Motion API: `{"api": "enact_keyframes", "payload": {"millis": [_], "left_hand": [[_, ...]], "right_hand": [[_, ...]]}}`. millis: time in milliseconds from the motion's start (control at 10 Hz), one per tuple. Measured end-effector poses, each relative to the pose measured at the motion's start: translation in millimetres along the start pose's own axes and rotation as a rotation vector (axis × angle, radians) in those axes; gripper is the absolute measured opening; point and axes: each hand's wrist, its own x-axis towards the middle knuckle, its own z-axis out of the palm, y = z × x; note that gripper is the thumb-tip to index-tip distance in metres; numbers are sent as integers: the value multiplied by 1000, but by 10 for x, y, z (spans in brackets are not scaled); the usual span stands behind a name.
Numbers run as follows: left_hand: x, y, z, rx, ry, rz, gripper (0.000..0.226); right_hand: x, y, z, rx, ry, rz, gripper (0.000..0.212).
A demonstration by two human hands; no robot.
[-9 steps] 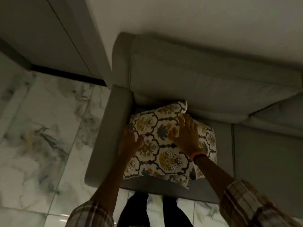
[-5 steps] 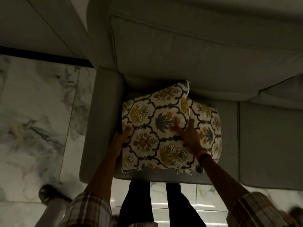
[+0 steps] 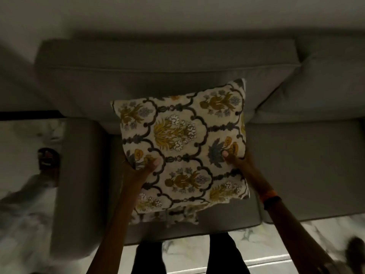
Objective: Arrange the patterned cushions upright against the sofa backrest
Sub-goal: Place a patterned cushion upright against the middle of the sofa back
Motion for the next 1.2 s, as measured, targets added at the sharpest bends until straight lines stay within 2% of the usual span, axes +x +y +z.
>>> {"api": "enact_keyframes", "payload": {"millis": [100, 200, 300, 500, 600, 700, 800, 900, 1000, 1100, 1200], "left_hand": [[-20, -19, 1017, 129, -12, 141, 107], [-25, -68, 2097, 137, -70, 230, 99], [144, -212, 2943, 241, -106, 215, 111], [540, -495, 3867, 304, -152, 234, 108], [754, -686, 4060, 321, -188, 203, 108], [914, -924, 4106, 343, -172, 152, 118], [1053, -1129, 4094, 388, -142, 12, 93], [1202, -1204, 4106, 382, -133, -6, 79], [1213, -1183, 4127, 362, -129, 2, 89], [1165, -1115, 4150, 367, -125, 83, 118], [1195, -1151, 4052, 397, -69, 185, 144]], "right_hand": [[157, 62, -967, -137, 34, -29, 86], [415, 365, -1969, -239, 94, -59, 99], [712, 715, -2751, -290, 73, -47, 112], [1336, 1403, -3564, -314, 57, -43, 107], [1554, 1604, -3712, -304, 93, -67, 103], [1723, 1767, -3749, -299, 136, -79, 94], [1895, 2031, -3791, -376, 117, -113, 103], [1866, 2045, -3776, -382, 136, -81, 103], [1763, 2043, -3762, -423, 232, -44, 107], [1707, 2088, -3679, -444, 313, -29, 115], [1530, 2109, -3480, -360, 414, 21, 122]]}}
